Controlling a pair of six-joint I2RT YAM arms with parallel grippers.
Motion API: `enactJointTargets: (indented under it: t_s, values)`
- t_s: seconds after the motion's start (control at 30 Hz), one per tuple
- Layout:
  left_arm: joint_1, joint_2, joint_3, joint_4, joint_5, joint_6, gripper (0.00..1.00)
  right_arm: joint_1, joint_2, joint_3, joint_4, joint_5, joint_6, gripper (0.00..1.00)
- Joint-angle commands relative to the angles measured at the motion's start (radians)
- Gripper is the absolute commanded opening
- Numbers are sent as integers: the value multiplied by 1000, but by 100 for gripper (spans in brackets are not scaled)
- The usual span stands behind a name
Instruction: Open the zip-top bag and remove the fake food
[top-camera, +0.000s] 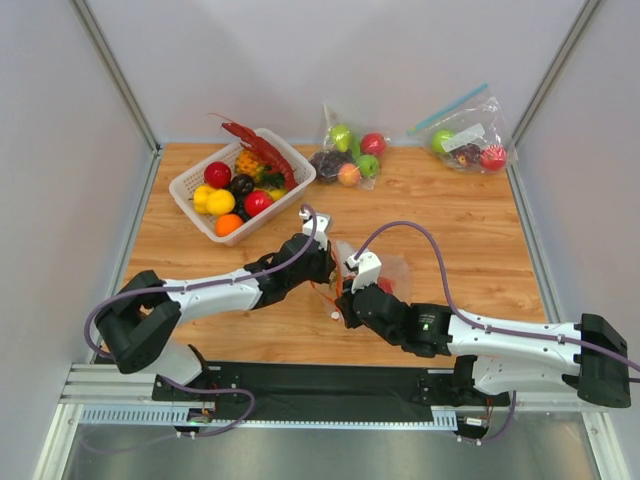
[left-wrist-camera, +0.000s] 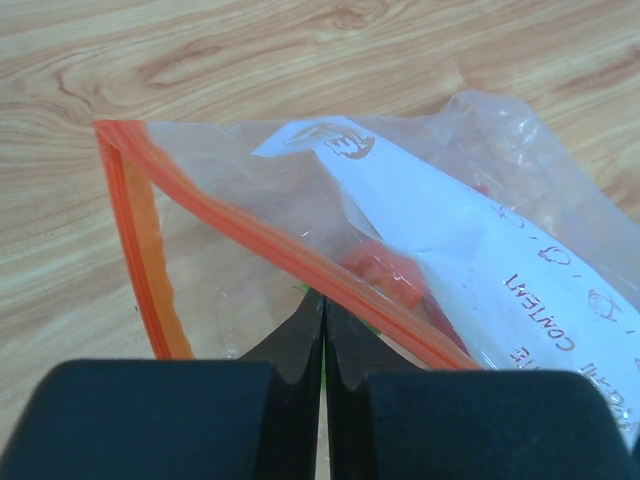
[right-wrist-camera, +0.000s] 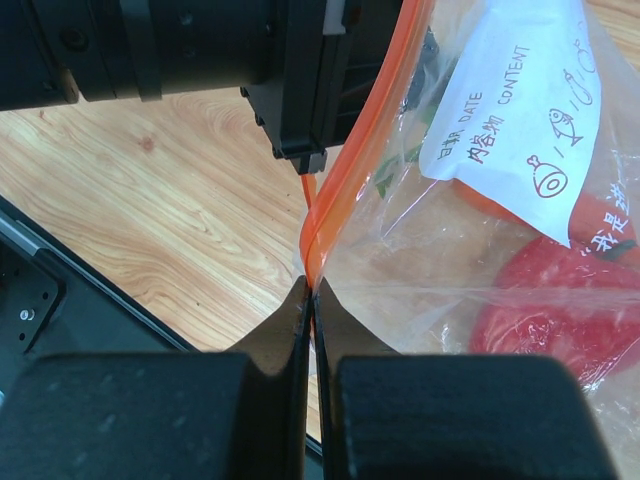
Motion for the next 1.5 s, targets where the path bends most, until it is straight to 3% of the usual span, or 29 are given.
enactJointTargets:
  t_s: [0.0, 0.13, 0.37, 0.67, 1.03, 1.3, 1.47]
  values:
    - [-3, 29, 8, 6, 49, 57, 2, 3, -18, -5, 16, 34, 4, 0]
    - [-19, 27, -19, 23, 31, 62, 0, 1, -26, -13, 22, 35, 4, 0]
    - [-40, -158, -95, 37, -95, 47, 0, -2, -20, -16, 19, 41, 6, 0]
    - [-40, -367, -130, -11, -107, 48, 0, -10, -3, -22, 20, 40, 13, 0]
    - [-40, -618, -93, -257, -95, 94, 0, -13, -18, -24, -3, 60, 15, 0]
    - [-37, -781, 49, -486, -144, 183, 0, -17, -23, -22, -15, 60, 12, 0]
    - [24, -771, 170, -590, -175, 249, 0, -16, -27, -25, -9, 47, 15, 0]
